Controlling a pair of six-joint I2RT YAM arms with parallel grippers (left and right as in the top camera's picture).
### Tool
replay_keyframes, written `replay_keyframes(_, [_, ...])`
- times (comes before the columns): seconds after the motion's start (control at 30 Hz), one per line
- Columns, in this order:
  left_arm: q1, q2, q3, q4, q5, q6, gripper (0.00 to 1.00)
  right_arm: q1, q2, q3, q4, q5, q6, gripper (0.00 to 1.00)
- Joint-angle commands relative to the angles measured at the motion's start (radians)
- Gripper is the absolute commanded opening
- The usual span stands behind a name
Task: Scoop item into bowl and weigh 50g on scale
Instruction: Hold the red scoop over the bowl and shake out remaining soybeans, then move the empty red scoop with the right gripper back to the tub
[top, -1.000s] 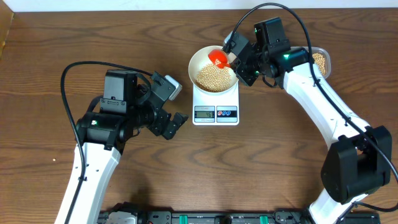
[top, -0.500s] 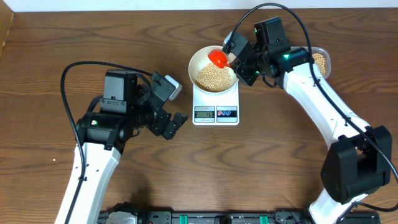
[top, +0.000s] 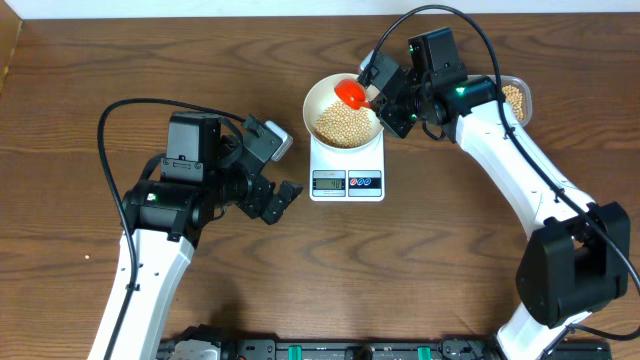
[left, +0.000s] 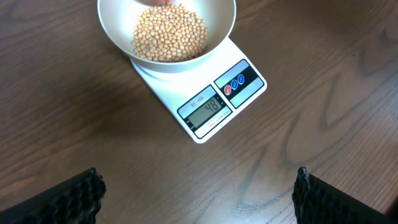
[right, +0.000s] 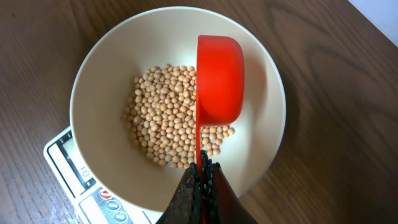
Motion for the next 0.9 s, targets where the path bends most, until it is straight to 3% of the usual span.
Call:
replay_keyframes(0.0, [-0.002, 0.005, 0.024, 0.000, -0.006, 0.018, 0.99, 0.005, -0.010, 0.027, 0.005, 0.023, -0.019, 0.01])
replay_keyframes(0.17, [-0.002, 0.005, 0.024, 0.000, -0.006, 0.018, 0.99, 0.027, -0.010, 0.027, 0.006, 0.105, -0.117, 0.01])
replay_keyframes(0.43, [-0.002, 0.005, 0.024, 0.000, -0.006, 0.018, 0.99, 0.052, -0.010, 0.027, 0.017, 0.164, -0.137, 0.01])
replay_keyframes(0.67, [-0.002, 0.005, 0.024, 0.000, -0.006, 0.018, 0.99, 0.011, -0.069, 0.027, 0.089, 0.079, 0.020, 0.01])
replay_keyframes(0.87, [-0.002, 0.005, 0.024, 0.000, -0.006, 0.018, 0.99, -0.111, -0.192, 0.027, 0.108, 0.048, 0.206, 0.01])
